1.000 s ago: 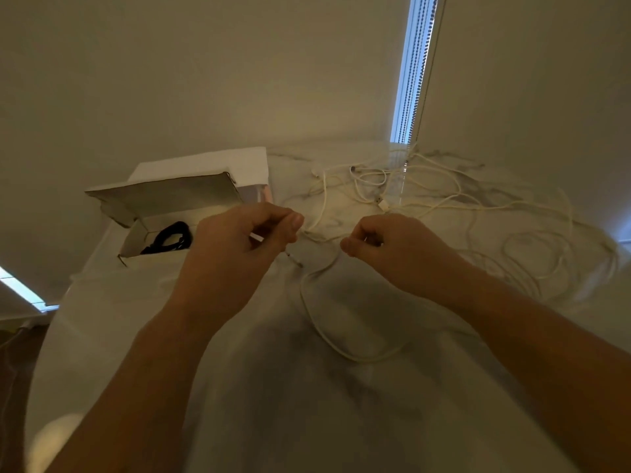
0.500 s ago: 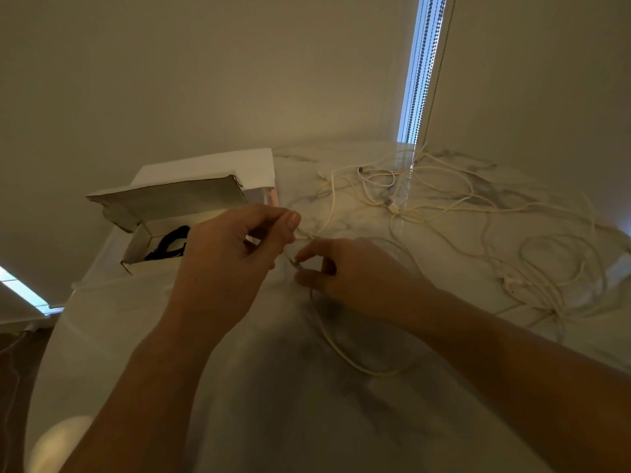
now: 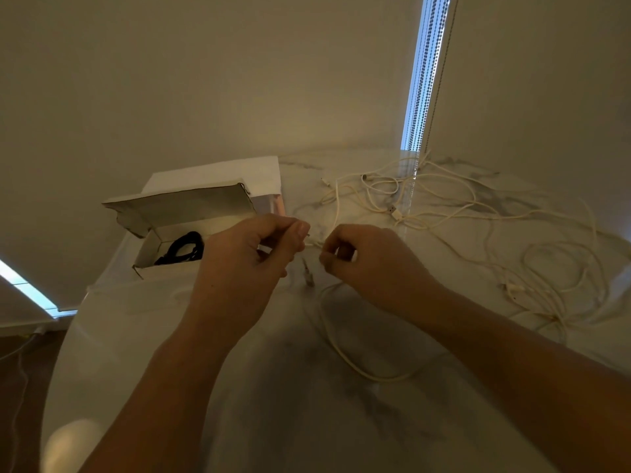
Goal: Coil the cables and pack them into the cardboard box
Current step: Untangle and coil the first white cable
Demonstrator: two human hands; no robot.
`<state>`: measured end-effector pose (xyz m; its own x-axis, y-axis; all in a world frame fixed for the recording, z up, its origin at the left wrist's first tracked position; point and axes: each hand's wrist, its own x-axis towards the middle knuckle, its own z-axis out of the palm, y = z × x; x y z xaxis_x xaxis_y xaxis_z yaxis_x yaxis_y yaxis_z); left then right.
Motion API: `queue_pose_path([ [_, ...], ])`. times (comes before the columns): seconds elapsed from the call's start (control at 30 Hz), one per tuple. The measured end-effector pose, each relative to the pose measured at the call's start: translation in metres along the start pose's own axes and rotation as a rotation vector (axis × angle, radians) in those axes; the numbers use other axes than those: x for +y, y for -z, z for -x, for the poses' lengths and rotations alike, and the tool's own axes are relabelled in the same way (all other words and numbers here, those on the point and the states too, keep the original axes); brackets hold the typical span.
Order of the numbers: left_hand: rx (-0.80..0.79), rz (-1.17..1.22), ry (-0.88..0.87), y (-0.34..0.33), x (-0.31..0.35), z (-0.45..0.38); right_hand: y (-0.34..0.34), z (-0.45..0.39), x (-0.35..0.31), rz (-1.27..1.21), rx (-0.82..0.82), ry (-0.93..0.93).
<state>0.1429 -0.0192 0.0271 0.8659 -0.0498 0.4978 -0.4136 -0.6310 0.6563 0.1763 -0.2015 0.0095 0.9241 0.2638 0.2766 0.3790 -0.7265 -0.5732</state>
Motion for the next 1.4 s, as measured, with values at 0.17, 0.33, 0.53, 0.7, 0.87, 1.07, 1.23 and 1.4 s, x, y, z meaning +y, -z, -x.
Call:
queue_pose_path([
  [0.17, 0.003, -0.018, -0.002, -0.001, 0.000, 0.000, -0.003, -0.003, -0.003, 0.080, -0.112, -0.024],
  [0.33, 0.024, 0.009, 0.006, 0.002, -0.001, -0.001, -0.020, -0.001, -0.009, 0.146, -0.219, -0.007],
  [0.53, 0.042, 0.050, 0.011, 0.001, 0.001, -0.001, -0.006, 0.001, -0.005, 0.013, -0.047, 0.004],
  [0.7, 0.078, 0.090, 0.034, 0.000, 0.001, -0.001, 0.014, 0.000, -0.005, -0.208, 0.146, 0.036],
  [0.87, 0.020, 0.221, 0.083, -0.005, 0.006, -0.001, 0.031, 0.014, -0.015, -0.077, 0.132, 0.159],
  [1.07, -0.068, 0.367, 0.104, -0.013, 0.012, 0.001, 0.033, 0.025, -0.017, 0.051, 0.087, 0.204],
  [1.23, -0.091, 0.464, 0.169, -0.013, 0.014, 0.002, 0.043, 0.024, -0.012, 0.022, 0.087, 0.234],
  [1.4, -0.130, 0.604, 0.233, -0.011, 0.019, 0.001, 0.052, 0.024, 0.001, 0.010, 0.247, 0.197],
])
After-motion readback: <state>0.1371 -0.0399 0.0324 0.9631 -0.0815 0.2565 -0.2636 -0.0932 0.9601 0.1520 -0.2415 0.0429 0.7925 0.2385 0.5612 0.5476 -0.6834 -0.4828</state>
